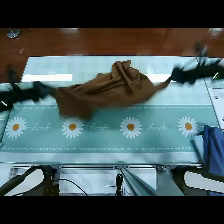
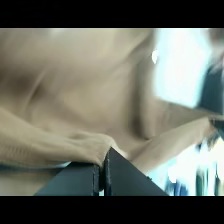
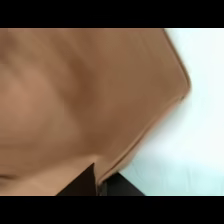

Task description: Fold the shirts.

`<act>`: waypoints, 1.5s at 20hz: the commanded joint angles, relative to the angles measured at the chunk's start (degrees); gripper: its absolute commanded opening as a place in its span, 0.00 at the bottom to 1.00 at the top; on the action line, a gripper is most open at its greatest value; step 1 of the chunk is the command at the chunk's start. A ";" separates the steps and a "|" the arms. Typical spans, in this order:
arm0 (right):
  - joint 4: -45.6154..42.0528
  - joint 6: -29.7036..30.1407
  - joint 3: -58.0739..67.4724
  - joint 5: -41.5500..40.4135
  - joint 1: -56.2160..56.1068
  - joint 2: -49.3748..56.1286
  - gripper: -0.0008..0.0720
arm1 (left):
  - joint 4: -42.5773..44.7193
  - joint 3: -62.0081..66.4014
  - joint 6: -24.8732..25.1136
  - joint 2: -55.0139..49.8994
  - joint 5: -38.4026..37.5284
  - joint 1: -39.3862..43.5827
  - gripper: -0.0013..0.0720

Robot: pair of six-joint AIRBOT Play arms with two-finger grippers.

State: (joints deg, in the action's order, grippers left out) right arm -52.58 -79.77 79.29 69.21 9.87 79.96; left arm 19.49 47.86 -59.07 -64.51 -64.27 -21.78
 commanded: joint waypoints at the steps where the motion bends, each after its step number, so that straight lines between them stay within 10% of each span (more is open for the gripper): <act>1: -2.08 -4.00 30.36 3.06 -0.26 -0.07 0.05 | -4.96 21.97 -0.20 7.43 6.16 0.00 0.04; 8: -12.76 -5.46 37.27 5.46 -0.22 -21.68 0.05 | 33.77 47.95 -18.21 24.35 10.08 0.00 0.04; 16: -16.11 -6.93 33.90 16.81 -0.22 -40.54 0.05 | 50.97 47.93 -19.23 41.24 -2.56 0.00 0.04; 23: -15.65 -7.61 22.99 24.85 -0.22 -41.44 0.05 | 50.62 37.53 -21.46 41.57 -2.60 0.02 0.04; 30: -6.25 -0.15 -7.17 3.13 -0.68 -34.18 0.05 | 32.17 10.97 -12.41 30.73 10.86 0.02 0.04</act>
State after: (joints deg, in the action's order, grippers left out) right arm -63.90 -84.27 82.89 82.54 9.52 42.15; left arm 60.01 68.99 -76.64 -28.99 -61.39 -21.78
